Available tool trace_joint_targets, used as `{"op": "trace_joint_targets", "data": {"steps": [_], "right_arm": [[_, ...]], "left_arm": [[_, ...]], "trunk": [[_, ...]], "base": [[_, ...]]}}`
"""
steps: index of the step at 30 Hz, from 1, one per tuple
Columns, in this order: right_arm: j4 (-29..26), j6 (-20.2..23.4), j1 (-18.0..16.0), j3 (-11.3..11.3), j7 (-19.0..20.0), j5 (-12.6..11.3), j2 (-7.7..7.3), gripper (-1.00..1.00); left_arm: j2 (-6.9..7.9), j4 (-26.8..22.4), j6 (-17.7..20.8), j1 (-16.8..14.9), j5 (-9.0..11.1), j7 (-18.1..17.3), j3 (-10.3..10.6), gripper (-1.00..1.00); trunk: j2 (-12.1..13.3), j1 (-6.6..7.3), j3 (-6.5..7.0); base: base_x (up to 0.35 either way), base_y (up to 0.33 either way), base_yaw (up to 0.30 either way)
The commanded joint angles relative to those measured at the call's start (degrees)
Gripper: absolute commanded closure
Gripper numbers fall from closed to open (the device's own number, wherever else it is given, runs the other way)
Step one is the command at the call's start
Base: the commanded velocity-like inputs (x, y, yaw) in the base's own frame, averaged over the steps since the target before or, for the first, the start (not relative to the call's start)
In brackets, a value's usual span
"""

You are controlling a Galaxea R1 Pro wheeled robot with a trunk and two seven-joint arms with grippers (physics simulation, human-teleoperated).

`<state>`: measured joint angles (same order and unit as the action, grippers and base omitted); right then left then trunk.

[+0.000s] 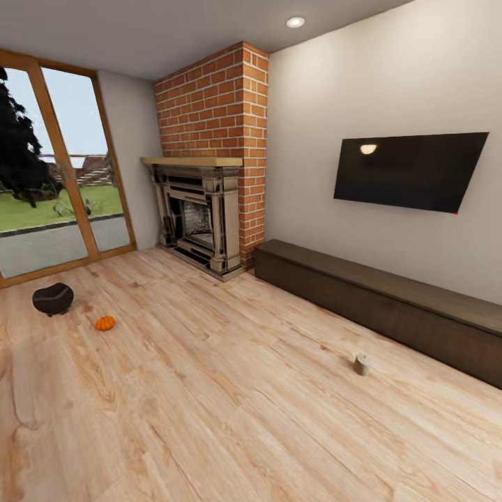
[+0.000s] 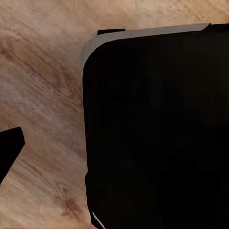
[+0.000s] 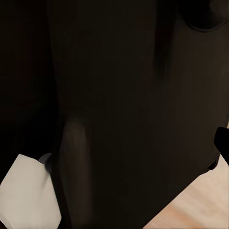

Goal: Place each of the two pumpkins and all three candles from the living room inside a cabinet in the living room (use any cabinet), then make sure every cabinet is closed, and position the cauldron so it is next to a table in the living room.

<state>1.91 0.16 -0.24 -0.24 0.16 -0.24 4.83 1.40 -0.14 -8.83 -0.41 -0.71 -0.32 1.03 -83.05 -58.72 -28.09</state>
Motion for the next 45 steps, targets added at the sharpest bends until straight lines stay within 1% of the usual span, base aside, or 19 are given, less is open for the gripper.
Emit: {"op": "trace_joint_targets", "data": {"steps": [1,20,33,45], "right_arm": [[0.0,0.0,0.0,0.0,0.0,0.0,0.00,-1.00],[0.1,0.0,0.0,0.0,0.0,0.0,0.00,-1.00],[0.2,0.0,0.0,0.0,0.0,0.0,0.00,-1.00],[0.2,0.0,0.0,0.0,0.0,0.0,0.00,-1.00]], "left_arm": [[0.01,0.1,-0.2,0.0,-0.1,0.0,0.1,-1.00],[0.01,0.1,-0.2,0.0,-0.1,0.0,0.1,-1.00],[0.01,0.1,-0.2,0.0,-0.1,0.0,0.1,-1.00],[0.01,0.1,-0.2,0.0,-0.1,0.0,0.1,-1.00]], "trunk": [[0.0,-0.01,-0.04],[0.0,-0.01,-0.04],[0.0,-0.01,-0.04],[0.0,-0.01,-0.04]], "base": [[0.116,0.008,-0.001],[0.103,0.020,0.000],[0.284,0.012,0.000],[0.297,0.090,0.000]]}}
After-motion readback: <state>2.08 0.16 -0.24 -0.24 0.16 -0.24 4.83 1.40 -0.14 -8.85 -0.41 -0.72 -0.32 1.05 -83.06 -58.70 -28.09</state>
